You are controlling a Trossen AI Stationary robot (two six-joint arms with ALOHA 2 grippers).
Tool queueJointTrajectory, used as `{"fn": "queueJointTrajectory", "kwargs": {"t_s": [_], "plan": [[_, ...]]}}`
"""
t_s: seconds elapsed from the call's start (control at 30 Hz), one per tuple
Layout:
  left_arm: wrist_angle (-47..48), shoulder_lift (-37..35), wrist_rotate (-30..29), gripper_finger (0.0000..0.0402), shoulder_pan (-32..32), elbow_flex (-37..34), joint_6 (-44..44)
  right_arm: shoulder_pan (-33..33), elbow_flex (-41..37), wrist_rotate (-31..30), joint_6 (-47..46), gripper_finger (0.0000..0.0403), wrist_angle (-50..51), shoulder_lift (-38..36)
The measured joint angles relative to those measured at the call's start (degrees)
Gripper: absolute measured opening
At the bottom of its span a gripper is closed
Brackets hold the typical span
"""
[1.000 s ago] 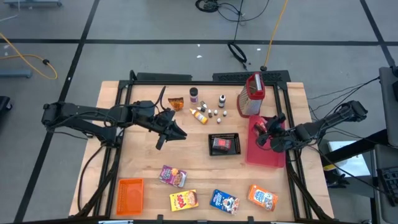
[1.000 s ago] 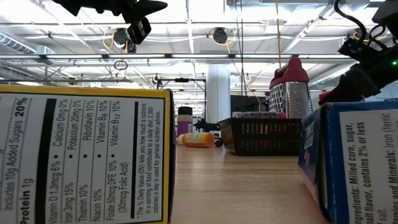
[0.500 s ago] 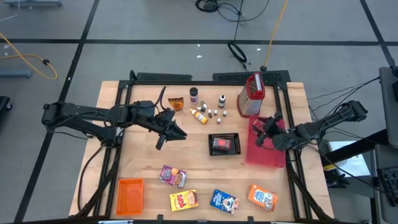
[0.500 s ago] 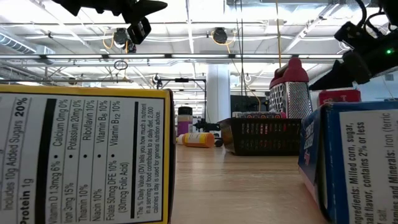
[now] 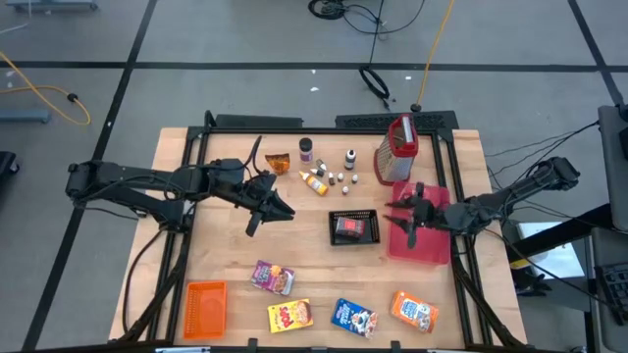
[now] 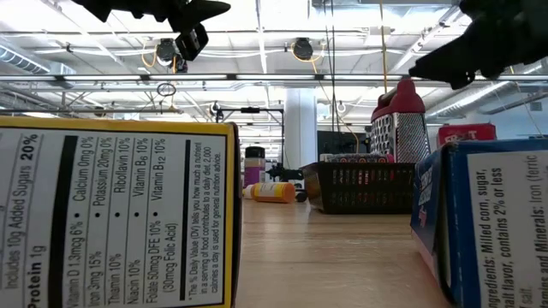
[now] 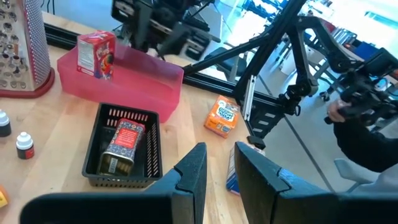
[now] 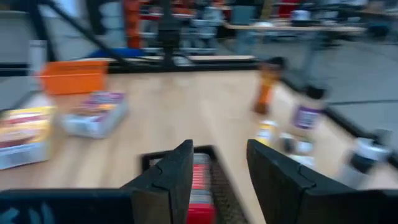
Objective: Pick & Place Kitchen Items
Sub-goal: Put the orange cereal box into the red bin
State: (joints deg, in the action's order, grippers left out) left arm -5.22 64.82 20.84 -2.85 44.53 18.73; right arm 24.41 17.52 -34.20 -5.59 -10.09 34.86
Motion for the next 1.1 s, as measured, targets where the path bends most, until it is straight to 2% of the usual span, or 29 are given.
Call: {"fn": "queueJointTrajectory", "kwargs": {"t_s": [0.17,0.33,0.6,0.87,1.1], "plan": [[0.29,0.0,-0.02,0.0081,0.0,0.0,-0.47,4.48,0.03,1.49,0.4,0.0141,-7.89,6.18],[0.36,0.0,-1.11,0.0081,0.0,0.0,-0.54,9.08,4.48,1.03,0.52,0.0141,-8.93,12.92],[1.35,0.0,-1.57,0.0081,0.0,0.0,-0.6,14.7,15.41,0.36,1.32,0.0141,-8.09,26.56],[4.0,0.0,-1.6,0.0081,0.0,0.0,-0.58,20.22,26.5,0.18,-2.64,0.0141,-6.42,41.31],[4.17,0.0,-1.72,0.0081,0.0,0.0,-0.51,24.42,37.53,-0.33,-7.01,0.0141,0.3,50.6]]}}
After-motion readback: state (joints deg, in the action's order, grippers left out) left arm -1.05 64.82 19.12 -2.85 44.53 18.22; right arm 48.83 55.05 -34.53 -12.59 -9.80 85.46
